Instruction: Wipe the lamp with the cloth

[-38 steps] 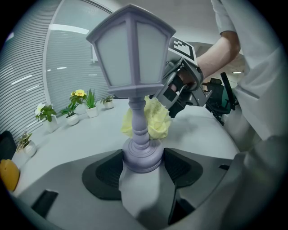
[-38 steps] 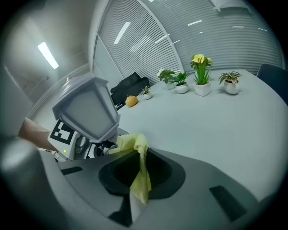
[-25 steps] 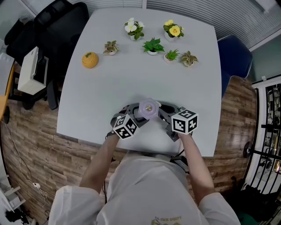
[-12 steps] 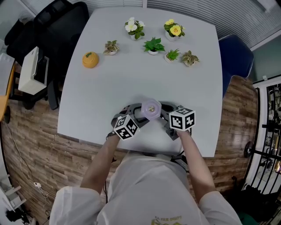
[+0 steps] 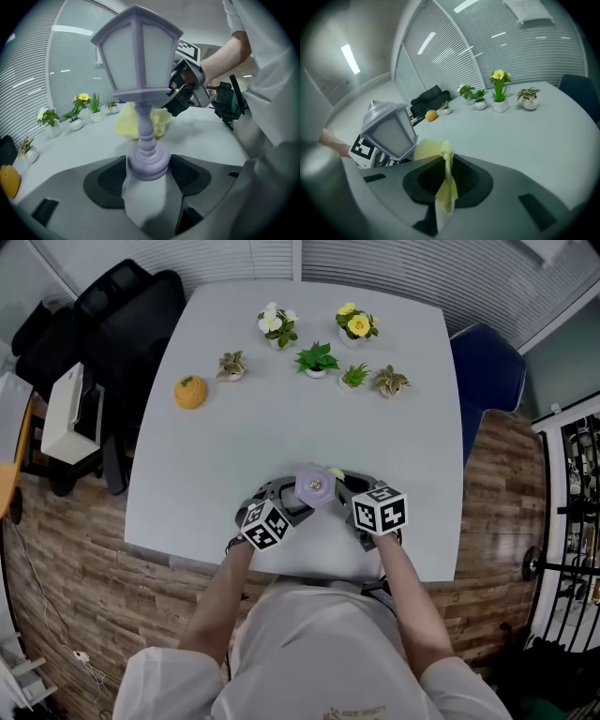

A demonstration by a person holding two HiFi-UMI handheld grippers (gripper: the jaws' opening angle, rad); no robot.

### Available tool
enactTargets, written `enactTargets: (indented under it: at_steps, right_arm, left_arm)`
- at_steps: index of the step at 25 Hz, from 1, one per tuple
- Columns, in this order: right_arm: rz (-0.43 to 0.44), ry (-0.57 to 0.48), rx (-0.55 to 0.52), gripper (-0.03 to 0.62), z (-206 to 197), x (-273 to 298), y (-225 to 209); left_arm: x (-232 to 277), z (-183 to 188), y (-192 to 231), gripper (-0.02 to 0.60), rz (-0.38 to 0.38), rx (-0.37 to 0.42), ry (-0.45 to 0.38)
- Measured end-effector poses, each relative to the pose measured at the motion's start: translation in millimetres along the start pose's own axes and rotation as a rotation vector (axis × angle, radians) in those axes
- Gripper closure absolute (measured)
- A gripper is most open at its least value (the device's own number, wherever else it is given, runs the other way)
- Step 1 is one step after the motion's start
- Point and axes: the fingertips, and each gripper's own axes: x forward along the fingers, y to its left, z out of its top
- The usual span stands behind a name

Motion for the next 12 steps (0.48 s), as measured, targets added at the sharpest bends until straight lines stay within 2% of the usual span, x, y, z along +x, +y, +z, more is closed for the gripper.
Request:
enactTargets:
  at_steps: [4, 7, 10, 12]
  right_arm:
    - [-0.09, -0.104, 0.016, 0.551, 16.1, -35.1, -10.6]
    - [-0.139, -0.182, 0.019, 0.551, 25.5, -61.2, -10.8]
    - [-0.194, -0.237, 0.002, 0.551, 28.0, -83.7, -7.6]
    - [-0.239, -0.255, -0.03, 0.551, 26.8, -96.6, -3.4]
  left_arm:
    - [-2.5, 0.2, 0.7, 0.284, 0.02, -0.019, 0.007]
    - [-12.0, 7.1, 4.5, 0.284, 0.063, -0.05, -0.024]
    - [-26.9, 13.1, 7.6, 0.285, 0.099, -0.124, -0.07]
    - [-40.7, 17.5, 7.0, 0.285, 0.123, -0.205, -0.11]
